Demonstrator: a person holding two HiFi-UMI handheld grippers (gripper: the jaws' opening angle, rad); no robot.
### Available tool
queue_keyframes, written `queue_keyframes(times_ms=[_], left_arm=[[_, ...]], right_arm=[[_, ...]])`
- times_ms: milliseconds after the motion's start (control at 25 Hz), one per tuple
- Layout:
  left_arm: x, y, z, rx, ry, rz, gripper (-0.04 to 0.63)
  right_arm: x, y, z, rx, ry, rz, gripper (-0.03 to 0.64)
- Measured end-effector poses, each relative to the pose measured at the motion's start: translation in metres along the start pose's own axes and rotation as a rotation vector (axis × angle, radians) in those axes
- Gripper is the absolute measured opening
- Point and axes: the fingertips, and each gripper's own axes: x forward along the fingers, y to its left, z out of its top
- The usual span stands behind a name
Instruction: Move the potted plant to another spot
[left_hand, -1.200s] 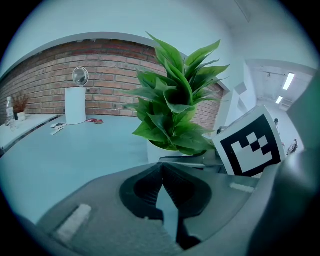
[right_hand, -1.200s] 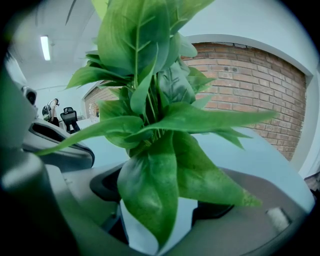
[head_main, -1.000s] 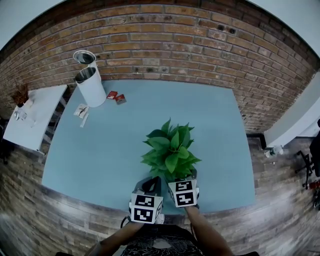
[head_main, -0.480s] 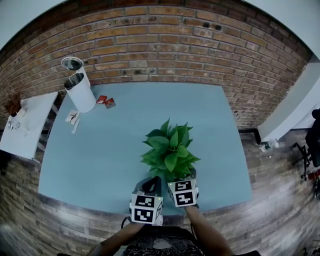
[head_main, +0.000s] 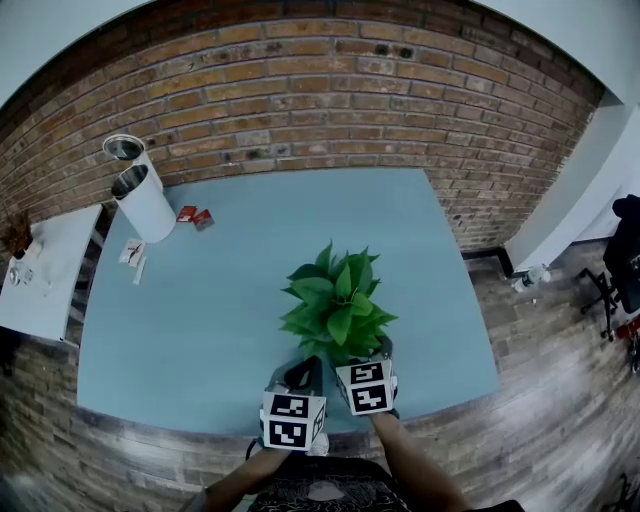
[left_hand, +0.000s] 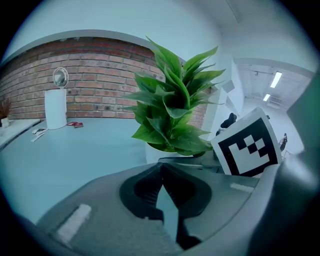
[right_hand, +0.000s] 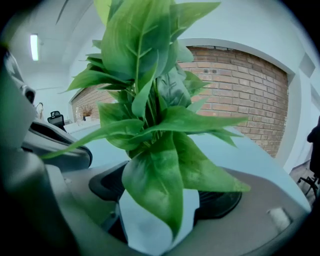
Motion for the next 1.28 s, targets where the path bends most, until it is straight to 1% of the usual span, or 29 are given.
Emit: queue_keyframes(times_ms=[200,280,440,560,600,840,920,1280], left_arm=[[-0.003,-0.001,-0.002,0.009,0.005,-0.015,0.000],[-0.005,-0.001,-0.001,0.015,0.004,-0.022,0.000],[-0.015,-0.003,0.000,0.022,-0.002,-0.033,0.000],[-0.022,-0.006,0.001,0.034,-0.006,-0.048,0.000],[-0.025,-0.007,0.001,0.037,-0.008,-0.051,0.000],[-0.045,-0.006,0.002,0.043,-0.028,-0.056,0.000],[-0.052,-0.004,0.002,0.043,-0.034,-0.057,0.000],[-0.076,0.000,-0.002,0.041,-0.048,-0.059,0.000]], right_arm=[[-0.008,-0.002,0.004,0.036,-0.021,-0.017,0.407],[-0.012,-0.003,0.004,0.046,-0.023,-0.030,0.394],[-0.026,-0.003,0.005,0.065,-0.042,-0.061,0.342],[-0.038,-0.003,0.006,0.086,-0.055,-0.085,0.277],[-0.041,-0.003,0.005,0.095,-0.054,-0.090,0.267],[-0.061,0.012,0.000,0.133,-0.056,-0.099,0.227],[-0.068,0.019,0.001,0.139,-0.062,-0.100,0.202],[-0.089,0.052,0.011,0.128,-0.100,-0.080,0.150]])
